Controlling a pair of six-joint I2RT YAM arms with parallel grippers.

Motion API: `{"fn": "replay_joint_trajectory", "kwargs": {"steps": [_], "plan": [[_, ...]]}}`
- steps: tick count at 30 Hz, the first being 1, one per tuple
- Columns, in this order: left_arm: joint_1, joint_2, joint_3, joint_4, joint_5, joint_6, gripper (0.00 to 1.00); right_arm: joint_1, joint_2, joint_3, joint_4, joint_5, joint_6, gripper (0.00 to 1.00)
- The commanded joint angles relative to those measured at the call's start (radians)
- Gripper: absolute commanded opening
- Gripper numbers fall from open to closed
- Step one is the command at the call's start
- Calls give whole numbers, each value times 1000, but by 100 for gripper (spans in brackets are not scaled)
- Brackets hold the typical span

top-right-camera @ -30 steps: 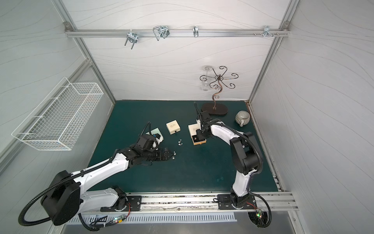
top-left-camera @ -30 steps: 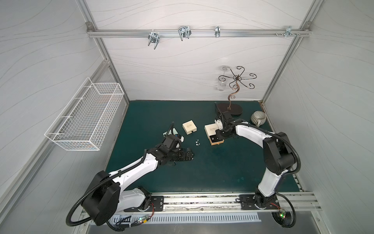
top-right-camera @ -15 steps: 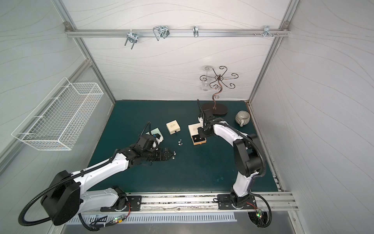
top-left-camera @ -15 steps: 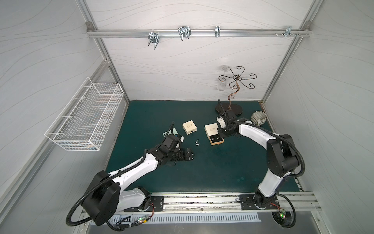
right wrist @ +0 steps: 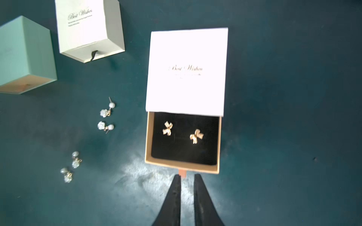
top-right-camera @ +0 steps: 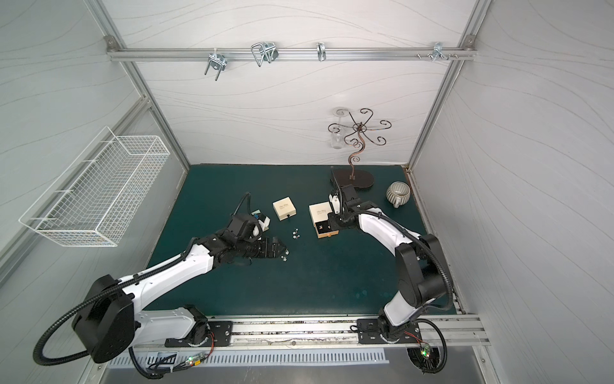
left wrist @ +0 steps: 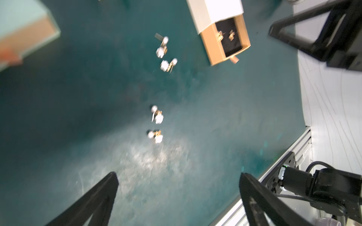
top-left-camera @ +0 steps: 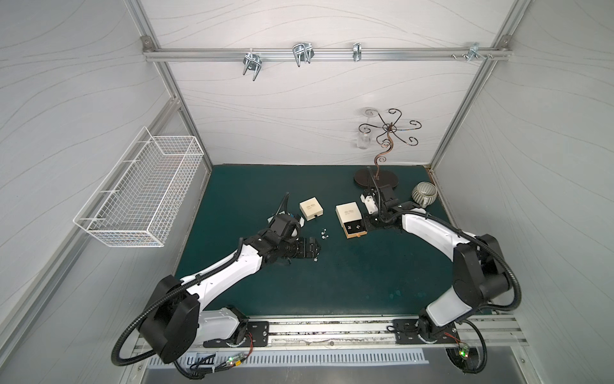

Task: Place the earrings into the drawer-style jewelry box
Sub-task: Close the drawer of the jewelry box.

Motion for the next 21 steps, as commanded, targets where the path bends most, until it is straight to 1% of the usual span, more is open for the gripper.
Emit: {"fn": "replay_joint_trajectory", "kwargs": {"steps": [1, 4, 8, 11, 14, 17, 21], "plan": [[4, 66, 123, -19, -20, 79, 99, -11, -83, -82, 94, -54, 59, 16], [7, 141, 209, -35, -14, 122, 99, -13, -149, -173, 159, -64, 91, 16], [17, 246, 333, -43, 19, 165, 99, -14, -229, -309, 267, -80, 120, 16], [22, 333, 428, -42, 53, 204, 99, -14, -270, -382, 316, -92, 135, 16], [22, 438, 542, -67, 97, 264, 99, -16, -299, -444, 365, -98, 152, 16], [23, 539, 669, -128, 111, 301, 99, -15, -316, -499, 421, -114, 169, 16], [24, 623, 761, -100, 126, 317, 99, -15, -330, -557, 502, -134, 183, 16]]}}
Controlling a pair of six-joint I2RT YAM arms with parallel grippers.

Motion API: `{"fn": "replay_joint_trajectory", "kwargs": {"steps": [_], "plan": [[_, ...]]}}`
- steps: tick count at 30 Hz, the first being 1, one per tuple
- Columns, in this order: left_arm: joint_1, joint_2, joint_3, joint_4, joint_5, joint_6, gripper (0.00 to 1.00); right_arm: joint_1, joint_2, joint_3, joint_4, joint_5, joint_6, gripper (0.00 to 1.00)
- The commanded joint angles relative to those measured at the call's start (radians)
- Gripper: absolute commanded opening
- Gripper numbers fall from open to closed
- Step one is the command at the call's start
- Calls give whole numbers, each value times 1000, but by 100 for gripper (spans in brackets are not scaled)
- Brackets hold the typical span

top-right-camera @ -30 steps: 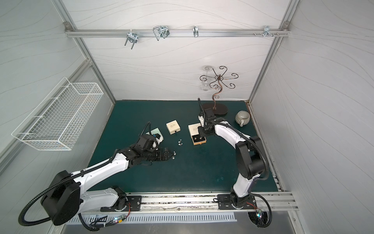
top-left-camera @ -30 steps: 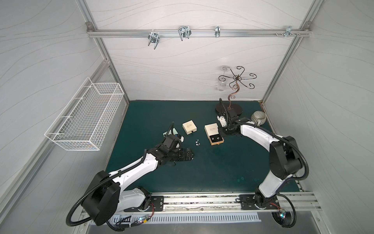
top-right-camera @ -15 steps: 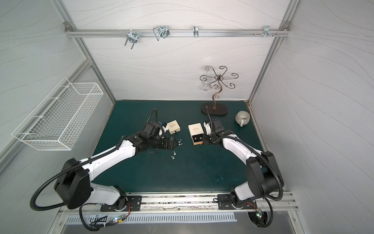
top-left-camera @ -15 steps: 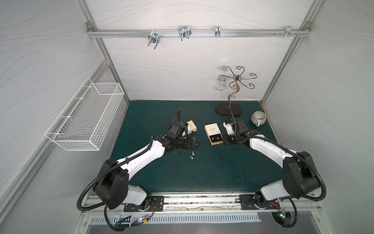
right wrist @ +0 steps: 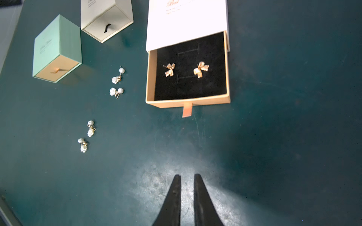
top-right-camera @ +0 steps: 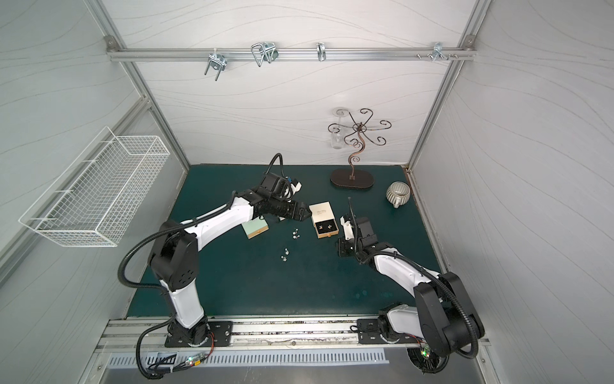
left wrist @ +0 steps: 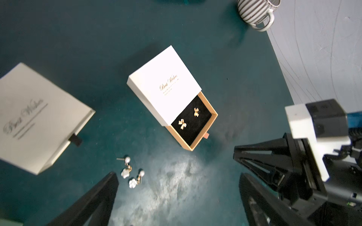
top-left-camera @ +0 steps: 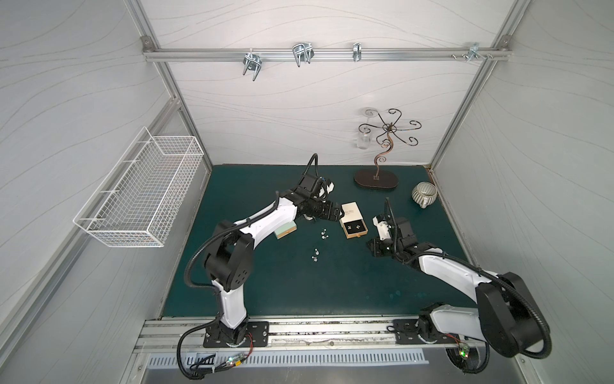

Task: Place the earrings into the drawer-style jewelry box
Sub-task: Close the drawer of the jewelry box.

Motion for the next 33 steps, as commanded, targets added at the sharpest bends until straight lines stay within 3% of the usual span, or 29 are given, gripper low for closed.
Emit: {"fn": "replay_joint_trajectory", "kwargs": {"steps": [1, 13, 23, 33], "plan": [[4, 57, 95, 4, 39, 56, 99, -6, -25, -37, 120, -36, 26, 16], [12, 253, 272, 147, 58, 46, 99, -5, 41, -126, 337, -40, 78, 15], [12, 355, 310, 298, 108, 5, 99, -6, 165, -134, 481, -33, 113, 16], [12, 475, 441, 307, 156, -28, 99, -6, 298, -95, 579, -33, 160, 15]]}}
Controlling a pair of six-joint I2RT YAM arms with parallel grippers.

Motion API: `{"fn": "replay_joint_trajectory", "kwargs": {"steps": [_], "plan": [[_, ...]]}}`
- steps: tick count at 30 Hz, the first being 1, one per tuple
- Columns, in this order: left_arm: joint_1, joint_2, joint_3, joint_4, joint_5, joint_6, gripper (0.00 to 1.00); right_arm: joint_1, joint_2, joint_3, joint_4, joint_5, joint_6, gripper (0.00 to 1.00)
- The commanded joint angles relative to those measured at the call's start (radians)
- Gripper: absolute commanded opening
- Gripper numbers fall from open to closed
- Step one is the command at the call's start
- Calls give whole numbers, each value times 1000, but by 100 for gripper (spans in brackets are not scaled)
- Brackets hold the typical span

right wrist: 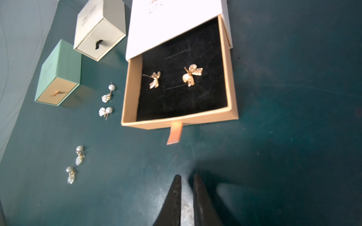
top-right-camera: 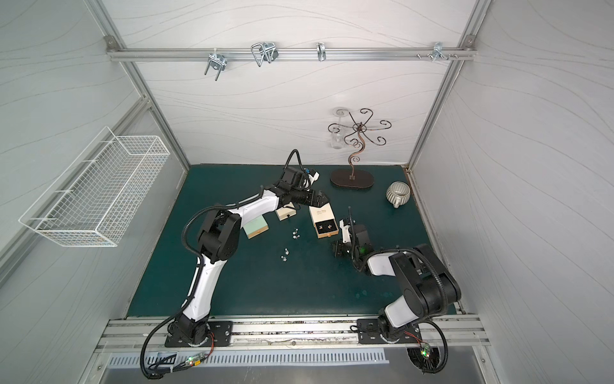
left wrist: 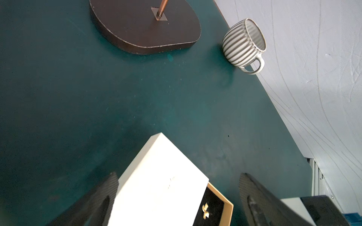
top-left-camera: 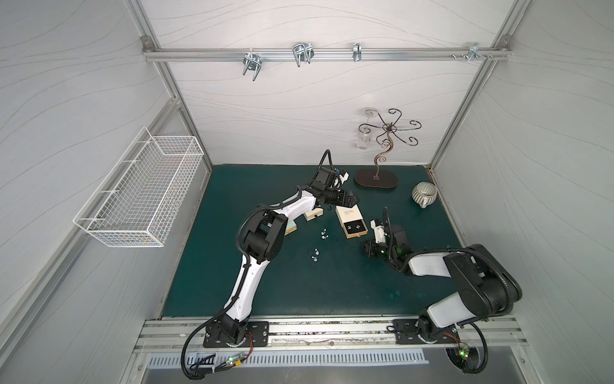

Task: Place the earrings into the drawer-style jewelry box
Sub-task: Close the drawer of the jewelry box.

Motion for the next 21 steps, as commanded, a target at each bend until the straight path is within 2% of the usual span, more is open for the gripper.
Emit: {"fn": "replay_joint_trajectory", "kwargs": {"steps": [1, 15, 21], "plan": [[5, 40, 82, 41, 32, -15, 99, -5, 25, 18, 69, 5, 31, 15], [0, 115, 151, 25, 47, -139, 99, -5, 49, 30, 78, 22, 31, 15], [-2, 126, 152, 18, 47, -150, 99, -6, 52, 39, 81, 28, 32, 15]]}}
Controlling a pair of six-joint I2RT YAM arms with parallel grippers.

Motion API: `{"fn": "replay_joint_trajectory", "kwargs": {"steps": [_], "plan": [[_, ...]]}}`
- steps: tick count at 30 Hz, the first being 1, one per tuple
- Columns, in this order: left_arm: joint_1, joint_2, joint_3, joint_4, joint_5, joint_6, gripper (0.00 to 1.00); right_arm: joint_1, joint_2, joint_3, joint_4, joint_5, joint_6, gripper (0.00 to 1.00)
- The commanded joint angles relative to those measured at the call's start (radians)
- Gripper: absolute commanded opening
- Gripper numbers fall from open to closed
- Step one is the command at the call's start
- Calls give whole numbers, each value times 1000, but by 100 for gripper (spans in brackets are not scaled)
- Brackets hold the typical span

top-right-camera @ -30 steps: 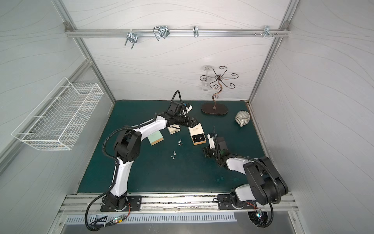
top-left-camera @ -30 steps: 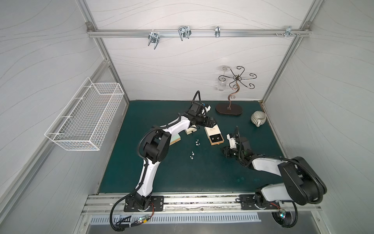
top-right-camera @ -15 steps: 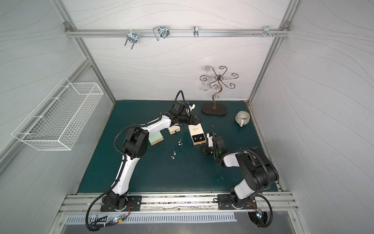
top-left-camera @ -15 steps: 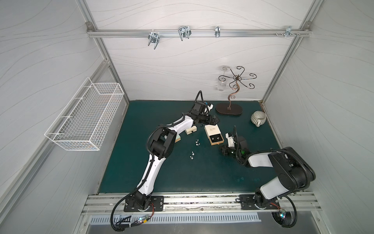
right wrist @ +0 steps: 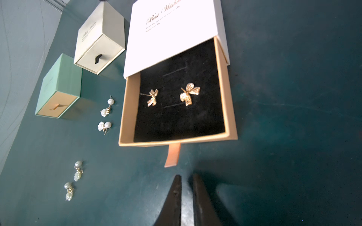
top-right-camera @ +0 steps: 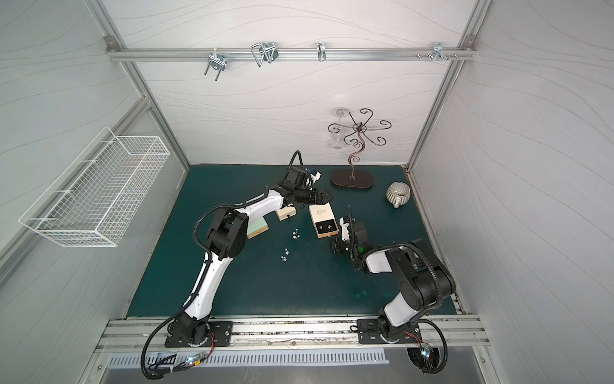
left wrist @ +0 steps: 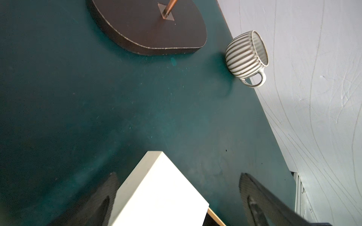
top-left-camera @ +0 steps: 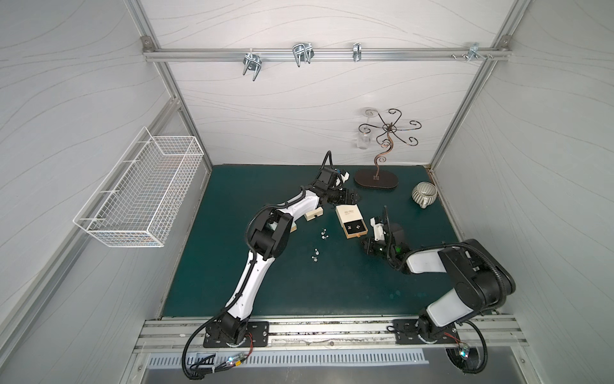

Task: Place the earrings into the drawer-style jewelry box
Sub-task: Close the drawer of the jewelry box.

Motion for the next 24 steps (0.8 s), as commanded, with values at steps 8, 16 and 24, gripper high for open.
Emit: {"fn": "replay_joint_trajectory", "kwargs": {"steps": [8, 16, 24], "plan": [[-4, 27, 48, 1, 31, -19, 99, -13, 27, 36, 29, 11, 12, 15], [-12, 28, 38, -21, 35, 3, 99, -14, 52, 54, 39, 7, 21, 15], [-16, 25, 36, -25, 40, 11, 99, -16, 94, 82, 60, -5, 42, 15]]}}
